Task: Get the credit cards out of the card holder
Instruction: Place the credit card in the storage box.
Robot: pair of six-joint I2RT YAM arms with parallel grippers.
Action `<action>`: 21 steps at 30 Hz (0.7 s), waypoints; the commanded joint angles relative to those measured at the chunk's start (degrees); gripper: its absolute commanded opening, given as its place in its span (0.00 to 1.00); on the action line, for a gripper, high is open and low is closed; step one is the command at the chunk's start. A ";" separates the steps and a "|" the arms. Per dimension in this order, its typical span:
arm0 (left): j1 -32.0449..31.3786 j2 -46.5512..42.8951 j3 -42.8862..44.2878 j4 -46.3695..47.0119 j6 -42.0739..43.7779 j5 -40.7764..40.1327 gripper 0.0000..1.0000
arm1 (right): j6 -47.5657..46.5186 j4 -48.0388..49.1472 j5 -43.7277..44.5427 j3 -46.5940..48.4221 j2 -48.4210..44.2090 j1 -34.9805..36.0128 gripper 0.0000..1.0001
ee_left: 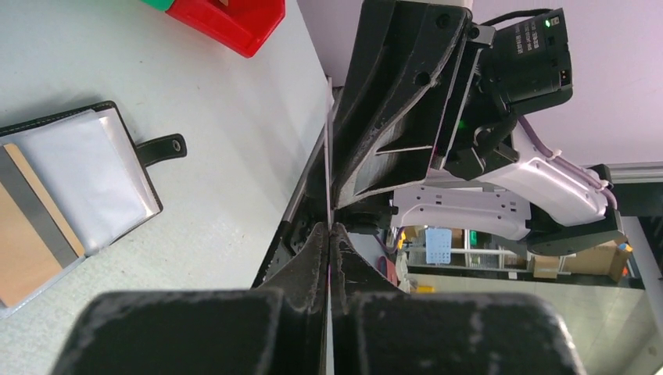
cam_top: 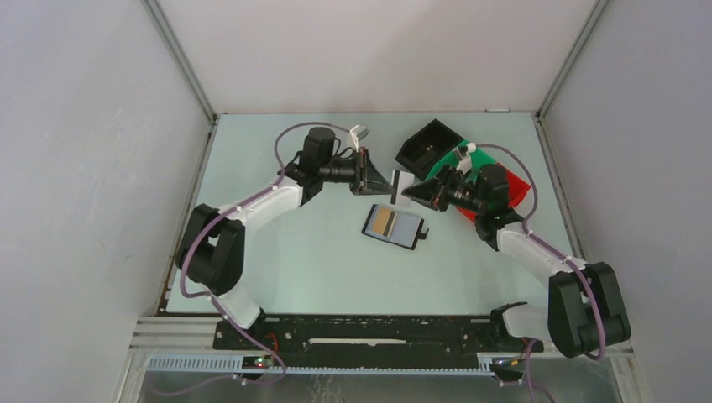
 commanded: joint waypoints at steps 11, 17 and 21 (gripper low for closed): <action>0.49 -2.72 7.55 -17.43 9.84 -6.59 0.51 | -10.79 -33.44 25.57 9.30 -9.79 -0.46 0.00; 2.16 -5.10 6.95 -22.47 12.35 -13.87 0.53 | -15.84 -56.33 49.96 24.57 -2.58 -0.41 0.00; 3.27 -6.48 5.26 -23.81 12.53 -16.90 0.54 | -15.64 -65.90 61.92 36.02 7.79 -0.35 0.00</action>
